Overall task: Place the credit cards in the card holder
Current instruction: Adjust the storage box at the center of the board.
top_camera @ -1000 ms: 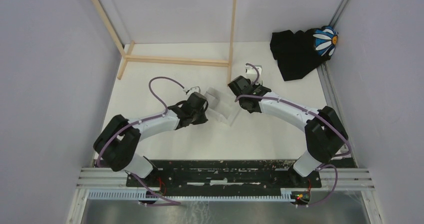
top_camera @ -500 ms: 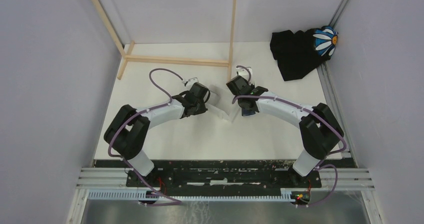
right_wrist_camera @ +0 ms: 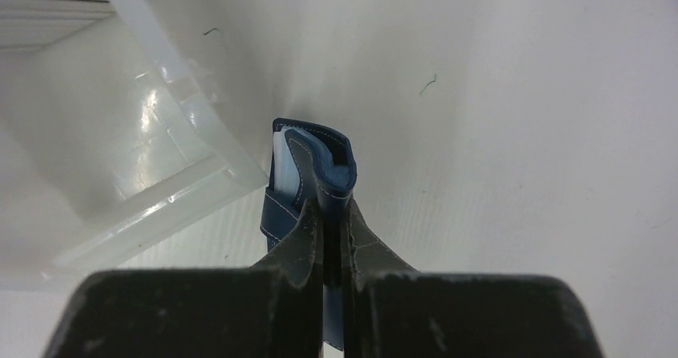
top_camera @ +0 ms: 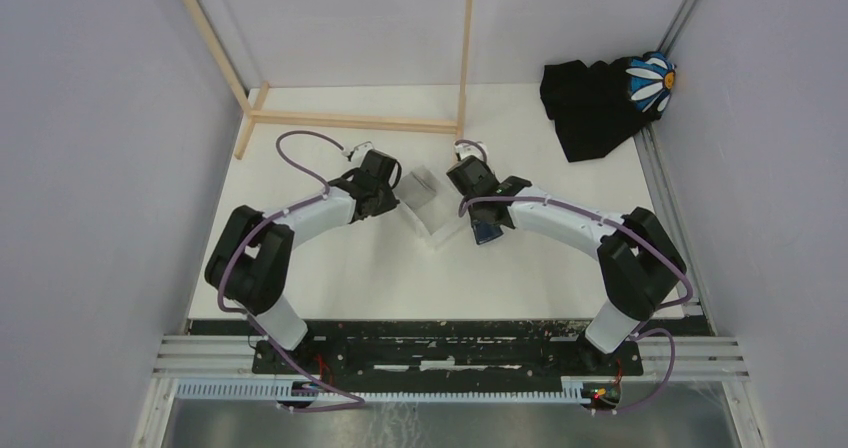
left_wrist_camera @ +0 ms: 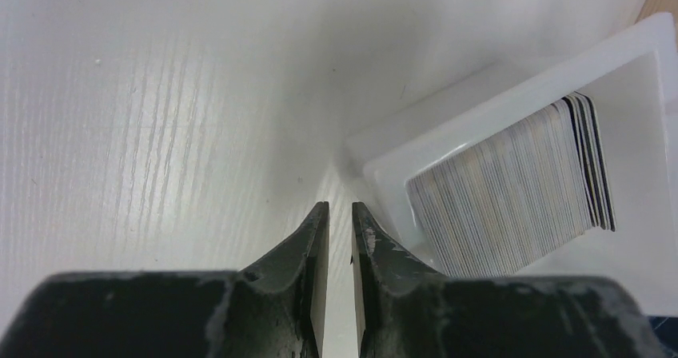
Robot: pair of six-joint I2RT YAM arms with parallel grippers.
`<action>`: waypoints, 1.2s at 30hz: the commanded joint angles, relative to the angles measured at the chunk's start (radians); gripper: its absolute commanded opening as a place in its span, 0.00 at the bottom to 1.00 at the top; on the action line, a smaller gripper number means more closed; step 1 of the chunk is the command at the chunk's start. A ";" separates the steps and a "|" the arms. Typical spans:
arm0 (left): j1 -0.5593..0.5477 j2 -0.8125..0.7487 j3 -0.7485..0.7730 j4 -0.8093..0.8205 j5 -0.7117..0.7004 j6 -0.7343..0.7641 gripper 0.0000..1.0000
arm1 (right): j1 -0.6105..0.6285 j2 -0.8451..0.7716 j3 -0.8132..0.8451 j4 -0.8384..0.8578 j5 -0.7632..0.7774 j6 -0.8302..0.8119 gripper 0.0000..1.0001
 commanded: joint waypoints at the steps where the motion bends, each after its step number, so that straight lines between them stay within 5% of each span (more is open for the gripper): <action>1: 0.020 0.018 0.048 0.048 0.006 0.029 0.24 | 0.063 -0.030 0.032 0.028 -0.045 -0.015 0.01; 11: 0.082 0.009 0.065 0.018 -0.008 0.035 0.24 | 0.122 -0.025 0.080 -0.009 0.009 0.003 0.01; 20: 0.090 -0.161 0.037 -0.071 -0.066 -0.004 0.29 | 0.061 -0.116 0.066 -0.048 0.042 0.021 0.01; 27: 0.016 -0.345 -0.022 -0.100 0.024 0.009 0.36 | 0.076 -0.210 0.030 -0.092 -0.127 0.117 0.01; 36: -0.113 -0.511 -0.174 -0.130 0.045 -0.076 0.36 | 0.214 -0.224 -0.095 -0.048 -0.134 0.286 0.01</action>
